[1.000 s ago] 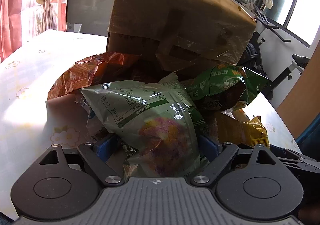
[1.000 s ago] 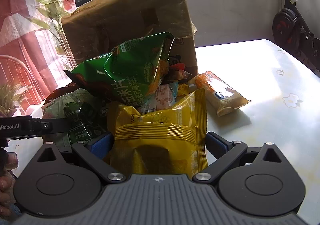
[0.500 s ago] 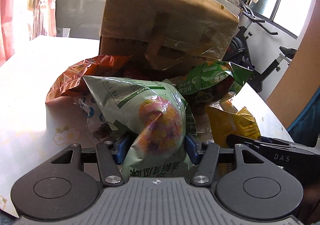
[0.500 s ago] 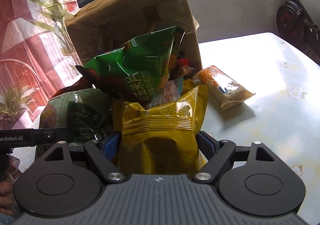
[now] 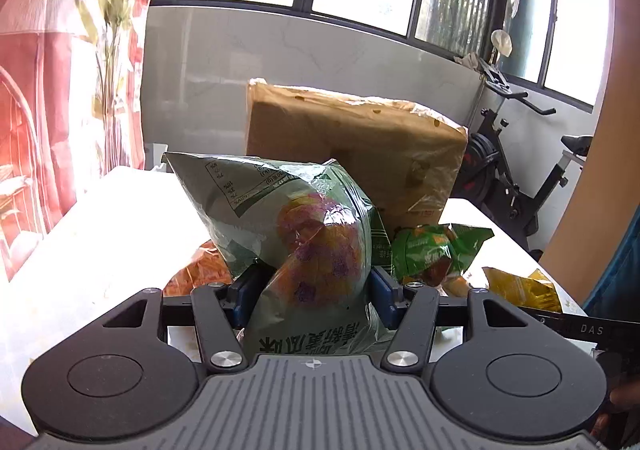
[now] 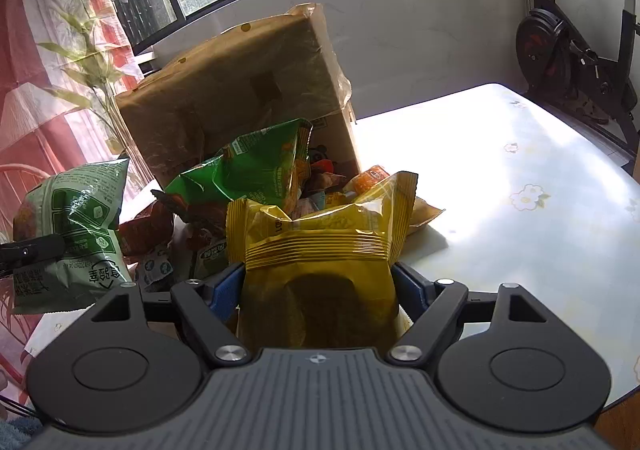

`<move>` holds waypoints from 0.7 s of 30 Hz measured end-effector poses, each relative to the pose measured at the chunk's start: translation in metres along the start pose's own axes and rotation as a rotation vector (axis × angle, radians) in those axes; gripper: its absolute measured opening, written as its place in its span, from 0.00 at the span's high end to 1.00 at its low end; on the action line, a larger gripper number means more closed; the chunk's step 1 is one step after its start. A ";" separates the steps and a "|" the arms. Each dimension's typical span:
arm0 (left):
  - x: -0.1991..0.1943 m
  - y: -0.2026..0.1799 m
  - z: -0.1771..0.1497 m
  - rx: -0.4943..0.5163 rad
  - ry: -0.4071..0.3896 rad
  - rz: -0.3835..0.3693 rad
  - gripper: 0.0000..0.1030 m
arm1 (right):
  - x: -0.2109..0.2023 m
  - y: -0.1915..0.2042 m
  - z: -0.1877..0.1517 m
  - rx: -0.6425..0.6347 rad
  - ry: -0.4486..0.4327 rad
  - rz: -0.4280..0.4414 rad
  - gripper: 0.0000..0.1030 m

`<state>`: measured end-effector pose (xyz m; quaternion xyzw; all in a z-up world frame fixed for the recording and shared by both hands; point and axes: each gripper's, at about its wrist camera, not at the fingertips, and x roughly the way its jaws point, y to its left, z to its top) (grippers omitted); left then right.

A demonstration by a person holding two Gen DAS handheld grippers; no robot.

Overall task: Organize snacks
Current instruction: 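Lift both bags and drop them into the box, opening both tools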

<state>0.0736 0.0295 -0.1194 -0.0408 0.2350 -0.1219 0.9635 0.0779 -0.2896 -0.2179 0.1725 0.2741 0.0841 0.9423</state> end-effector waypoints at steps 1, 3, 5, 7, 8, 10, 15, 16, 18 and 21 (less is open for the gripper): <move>-0.004 0.003 0.006 -0.001 -0.019 0.009 0.42 | -0.005 -0.004 0.004 0.014 -0.021 -0.004 0.23; -0.009 0.008 0.017 0.003 -0.052 0.026 0.42 | -0.012 -0.007 0.012 0.027 -0.057 -0.009 0.23; -0.011 0.012 0.027 0.009 -0.077 0.044 0.41 | -0.019 -0.008 0.024 0.025 -0.101 -0.014 0.23; -0.012 0.013 0.039 0.019 -0.103 0.074 0.41 | -0.024 -0.007 0.037 0.013 -0.146 -0.010 0.23; -0.010 0.013 0.045 0.024 -0.114 0.084 0.41 | -0.026 -0.005 0.043 0.004 -0.166 -0.004 0.23; -0.009 0.014 0.056 0.036 -0.138 0.092 0.41 | -0.028 -0.001 0.057 -0.018 -0.204 0.012 0.23; -0.003 0.009 0.084 0.066 -0.196 0.101 0.41 | -0.017 0.014 0.095 -0.090 -0.266 0.063 0.23; 0.000 0.007 0.090 0.069 -0.205 0.101 0.41 | -0.013 0.017 0.104 -0.097 -0.270 0.073 0.23; 0.004 0.003 0.100 0.079 -0.231 0.099 0.41 | -0.004 0.024 0.122 -0.117 -0.288 0.099 0.23; 0.015 -0.003 0.115 0.099 -0.271 0.099 0.41 | 0.008 0.037 0.147 -0.172 -0.319 0.119 0.23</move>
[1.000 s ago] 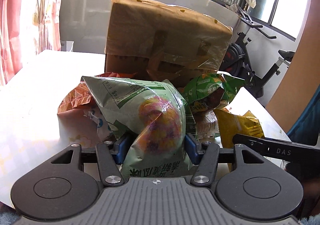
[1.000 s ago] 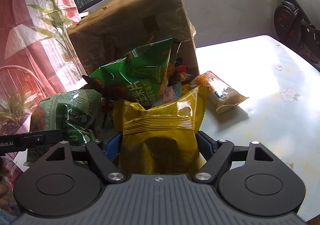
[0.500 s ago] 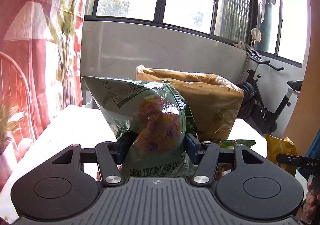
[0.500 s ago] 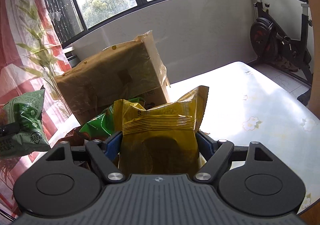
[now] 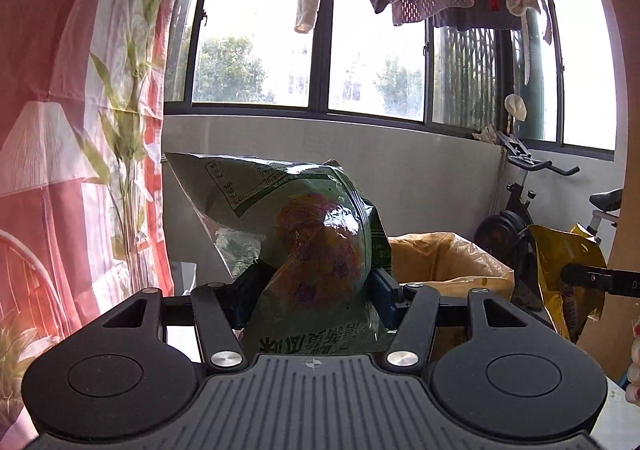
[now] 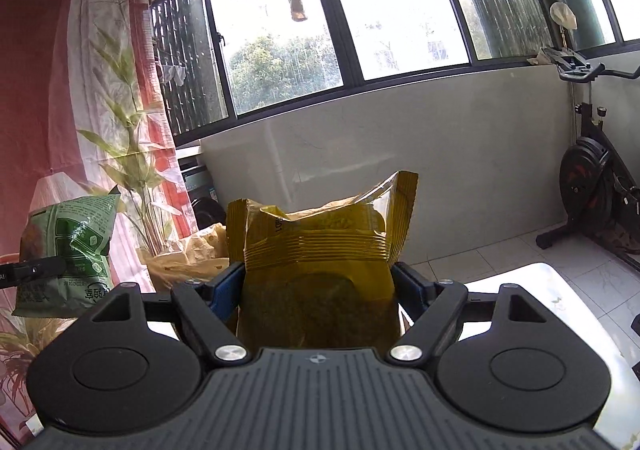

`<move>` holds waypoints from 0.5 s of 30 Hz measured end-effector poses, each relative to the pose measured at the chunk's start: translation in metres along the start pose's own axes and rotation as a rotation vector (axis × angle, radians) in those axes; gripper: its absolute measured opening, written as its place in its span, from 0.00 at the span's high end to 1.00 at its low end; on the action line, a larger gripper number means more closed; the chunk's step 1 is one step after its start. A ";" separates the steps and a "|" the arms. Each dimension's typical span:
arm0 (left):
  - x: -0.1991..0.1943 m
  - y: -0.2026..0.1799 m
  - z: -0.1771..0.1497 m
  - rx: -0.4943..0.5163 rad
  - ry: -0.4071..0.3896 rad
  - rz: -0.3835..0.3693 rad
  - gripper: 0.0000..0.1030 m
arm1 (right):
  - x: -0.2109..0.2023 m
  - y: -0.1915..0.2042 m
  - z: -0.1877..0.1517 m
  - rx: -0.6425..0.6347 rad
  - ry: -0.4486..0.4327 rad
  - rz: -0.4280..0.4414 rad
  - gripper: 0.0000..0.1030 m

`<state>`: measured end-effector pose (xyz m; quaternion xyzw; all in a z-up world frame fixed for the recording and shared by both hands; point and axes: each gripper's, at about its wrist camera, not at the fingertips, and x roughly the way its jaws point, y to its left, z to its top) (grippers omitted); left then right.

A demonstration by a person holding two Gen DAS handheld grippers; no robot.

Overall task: Organize snacks
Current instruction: 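Lift both bags and drop them into the box, opening both tools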

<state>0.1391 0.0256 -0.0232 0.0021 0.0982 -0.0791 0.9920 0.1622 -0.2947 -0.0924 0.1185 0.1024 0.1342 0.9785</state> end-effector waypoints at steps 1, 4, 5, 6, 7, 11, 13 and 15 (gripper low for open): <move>0.008 -0.003 0.005 0.009 -0.009 -0.003 0.41 | 0.007 0.003 0.006 -0.020 -0.007 0.009 0.23; 0.033 -0.010 0.018 0.030 -0.021 -0.015 0.41 | 0.036 0.013 0.025 -0.081 -0.028 0.039 0.23; 0.042 -0.012 0.022 0.034 -0.020 -0.018 0.41 | 0.044 0.016 0.029 -0.098 -0.034 0.044 0.23; 0.052 -0.014 0.026 0.039 -0.017 -0.022 0.41 | 0.056 0.020 0.033 -0.123 -0.044 0.045 0.23; 0.064 -0.018 0.030 0.047 -0.014 -0.028 0.41 | 0.067 0.022 0.036 -0.134 -0.052 0.041 0.23; 0.106 -0.030 0.037 0.084 -0.009 -0.025 0.41 | 0.120 0.026 0.049 -0.098 -0.021 0.068 0.23; 0.128 -0.033 0.036 0.094 0.018 -0.016 0.41 | 0.139 0.029 0.052 -0.105 -0.009 0.066 0.23; 0.148 -0.035 0.032 0.096 0.060 -0.018 0.41 | 0.159 0.031 0.052 -0.090 0.027 0.077 0.22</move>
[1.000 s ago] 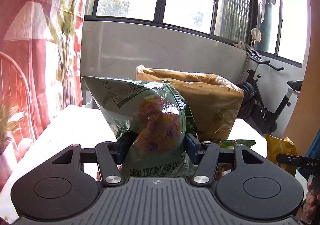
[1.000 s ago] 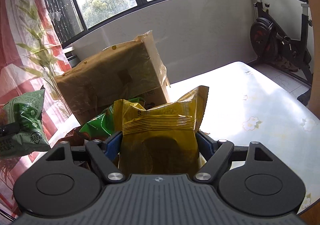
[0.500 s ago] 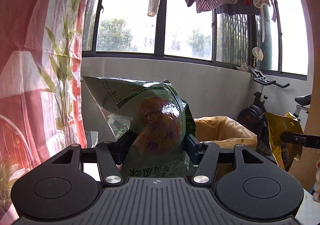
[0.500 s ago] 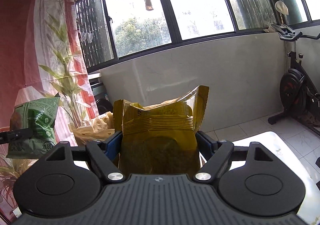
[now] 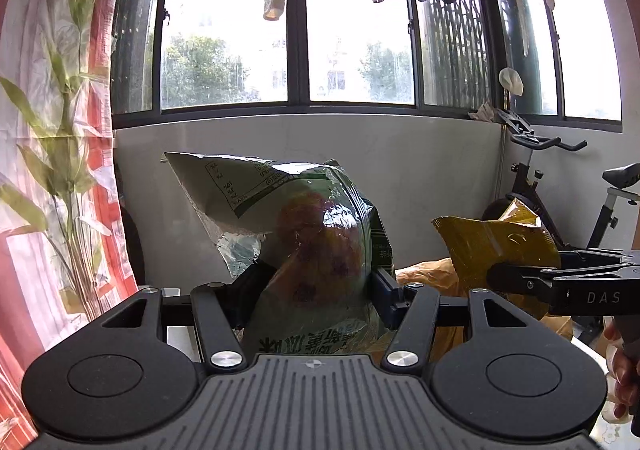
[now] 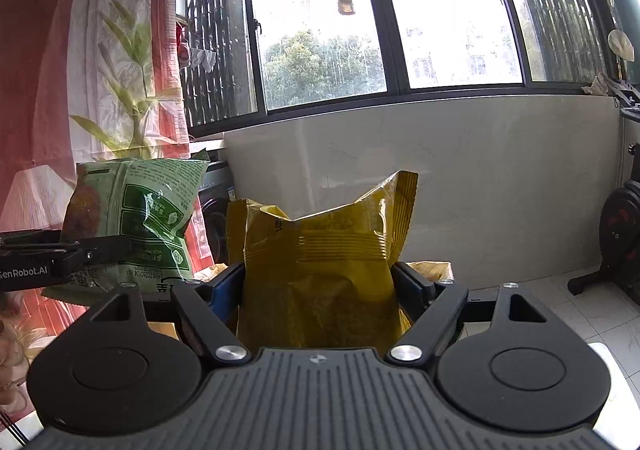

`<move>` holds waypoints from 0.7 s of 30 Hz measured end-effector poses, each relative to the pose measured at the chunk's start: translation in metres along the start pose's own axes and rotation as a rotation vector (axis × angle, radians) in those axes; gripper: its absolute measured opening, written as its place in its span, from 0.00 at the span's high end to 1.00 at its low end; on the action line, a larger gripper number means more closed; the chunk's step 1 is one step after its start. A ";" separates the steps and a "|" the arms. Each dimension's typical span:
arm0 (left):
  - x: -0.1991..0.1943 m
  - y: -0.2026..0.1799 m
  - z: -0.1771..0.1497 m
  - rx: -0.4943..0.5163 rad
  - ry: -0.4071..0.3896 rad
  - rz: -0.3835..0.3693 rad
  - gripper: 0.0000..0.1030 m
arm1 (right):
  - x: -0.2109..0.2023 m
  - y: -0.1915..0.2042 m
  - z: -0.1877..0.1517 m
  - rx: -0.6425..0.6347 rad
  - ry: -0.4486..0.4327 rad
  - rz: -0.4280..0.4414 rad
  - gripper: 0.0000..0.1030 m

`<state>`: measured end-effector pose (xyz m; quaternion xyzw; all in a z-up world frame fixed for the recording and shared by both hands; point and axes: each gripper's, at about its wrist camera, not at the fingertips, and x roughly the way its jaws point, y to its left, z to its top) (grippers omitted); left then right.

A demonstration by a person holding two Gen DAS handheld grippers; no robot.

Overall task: Organize snacks
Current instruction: 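Lift both bags and drop them into the box, opening both tools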

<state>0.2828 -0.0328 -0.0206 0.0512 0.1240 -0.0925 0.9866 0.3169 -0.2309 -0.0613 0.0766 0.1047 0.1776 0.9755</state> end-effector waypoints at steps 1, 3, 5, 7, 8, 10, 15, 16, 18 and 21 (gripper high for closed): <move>0.009 -0.001 -0.002 0.005 0.022 -0.002 0.41 | 0.008 -0.002 -0.001 0.014 0.027 0.001 0.22; 0.023 -0.004 -0.007 0.019 0.051 -0.002 0.41 | 0.021 -0.004 -0.005 0.038 0.066 -0.023 0.21; 0.035 -0.005 -0.012 0.022 0.074 -0.001 0.40 | 0.029 -0.010 -0.009 0.073 0.091 -0.037 0.18; 0.038 -0.003 -0.017 0.013 0.074 -0.004 0.36 | 0.036 -0.015 -0.011 0.112 0.118 -0.055 0.15; 0.040 -0.002 -0.018 0.010 0.076 -0.003 0.35 | 0.037 -0.016 -0.012 0.116 0.126 -0.061 0.15; 0.038 0.000 -0.019 0.013 0.078 -0.006 0.34 | 0.036 -0.015 -0.012 0.097 0.137 -0.073 0.14; 0.024 0.007 -0.019 0.019 0.089 -0.009 0.34 | 0.022 -0.015 -0.012 0.074 0.122 -0.076 0.12; 0.019 0.008 -0.018 0.019 0.090 -0.014 0.34 | 0.018 -0.014 -0.011 0.083 0.118 -0.068 0.12; 0.010 0.012 -0.017 0.019 0.089 -0.019 0.34 | 0.007 -0.015 -0.011 0.096 0.103 -0.040 0.12; -0.011 0.022 -0.019 0.021 0.095 -0.025 0.34 | -0.012 -0.011 -0.011 0.087 0.096 -0.022 0.12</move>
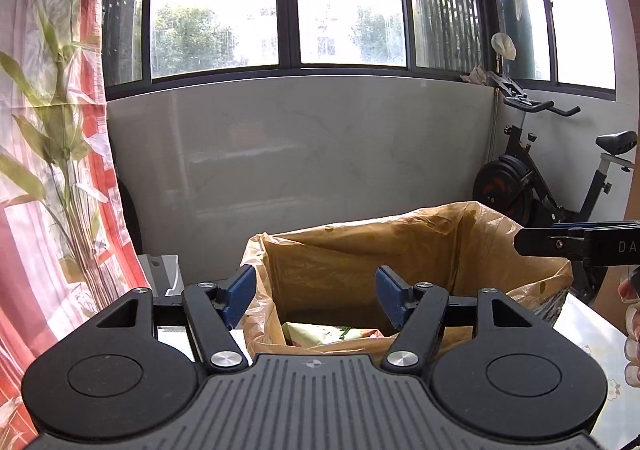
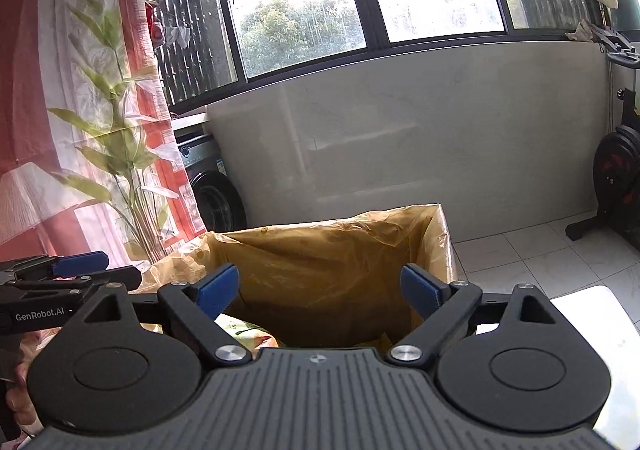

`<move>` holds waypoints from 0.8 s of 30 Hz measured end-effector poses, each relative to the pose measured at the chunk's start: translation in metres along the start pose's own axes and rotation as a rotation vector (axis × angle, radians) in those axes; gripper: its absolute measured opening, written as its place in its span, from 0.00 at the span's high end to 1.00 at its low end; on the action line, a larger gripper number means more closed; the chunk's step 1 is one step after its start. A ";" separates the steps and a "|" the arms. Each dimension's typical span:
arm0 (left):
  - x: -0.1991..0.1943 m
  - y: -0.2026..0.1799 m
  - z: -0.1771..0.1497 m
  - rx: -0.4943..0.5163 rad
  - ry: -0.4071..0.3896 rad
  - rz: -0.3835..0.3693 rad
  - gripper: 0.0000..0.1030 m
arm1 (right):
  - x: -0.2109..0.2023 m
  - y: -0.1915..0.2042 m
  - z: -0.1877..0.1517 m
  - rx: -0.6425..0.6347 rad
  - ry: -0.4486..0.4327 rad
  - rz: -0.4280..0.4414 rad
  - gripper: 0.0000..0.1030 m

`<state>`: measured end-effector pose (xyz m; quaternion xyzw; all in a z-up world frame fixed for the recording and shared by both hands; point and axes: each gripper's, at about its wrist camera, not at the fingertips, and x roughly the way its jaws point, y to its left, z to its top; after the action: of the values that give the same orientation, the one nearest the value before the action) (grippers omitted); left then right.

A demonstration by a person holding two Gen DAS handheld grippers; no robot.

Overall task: Organize snacks
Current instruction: 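Lift both bags and drop them into the box, opening both tools, then grasp the orange chip bag with the left tool while the right tool grasps the green chip bag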

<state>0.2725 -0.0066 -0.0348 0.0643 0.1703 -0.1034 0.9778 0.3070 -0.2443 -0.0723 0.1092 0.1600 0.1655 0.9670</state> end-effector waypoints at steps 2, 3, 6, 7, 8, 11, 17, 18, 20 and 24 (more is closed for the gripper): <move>-0.013 0.009 -0.006 -0.009 0.011 -0.001 0.34 | -0.011 0.002 -0.004 -0.004 -0.005 0.011 0.12; -0.019 0.014 -0.009 -0.017 0.017 -0.006 0.34 | -0.020 0.005 -0.009 -0.005 -0.011 0.023 0.12; -0.036 0.027 -0.022 -0.041 0.039 -0.020 0.34 | -0.035 0.009 -0.020 -0.001 -0.014 0.043 0.12; -0.041 0.032 -0.028 -0.046 0.048 -0.023 0.34 | -0.041 0.011 -0.026 0.002 -0.016 0.048 0.12; -0.044 0.034 -0.033 -0.050 0.057 -0.027 0.34 | -0.045 0.012 -0.030 0.004 -0.018 0.052 0.12; -0.056 0.044 -0.055 -0.064 0.089 -0.029 0.34 | -0.057 0.022 -0.049 -0.008 -0.014 0.066 0.12; -0.060 0.063 -0.089 -0.117 0.151 -0.022 0.34 | -0.055 0.047 -0.092 -0.033 0.025 0.055 0.09; -0.059 0.066 -0.091 -0.132 0.158 -0.019 0.34 | -0.050 0.050 -0.095 -0.030 0.041 0.050 0.09; -0.058 0.072 -0.095 -0.173 0.158 -0.022 0.34 | -0.041 0.053 -0.104 -0.034 0.054 0.040 0.09; -0.055 0.075 -0.108 -0.207 0.146 -0.066 0.32 | -0.024 0.046 -0.127 -0.039 0.130 -0.056 0.09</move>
<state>0.2041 0.0931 -0.1102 -0.0351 0.2527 -0.1126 0.9603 0.2291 -0.1905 -0.1711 0.0748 0.2221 0.1479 0.9608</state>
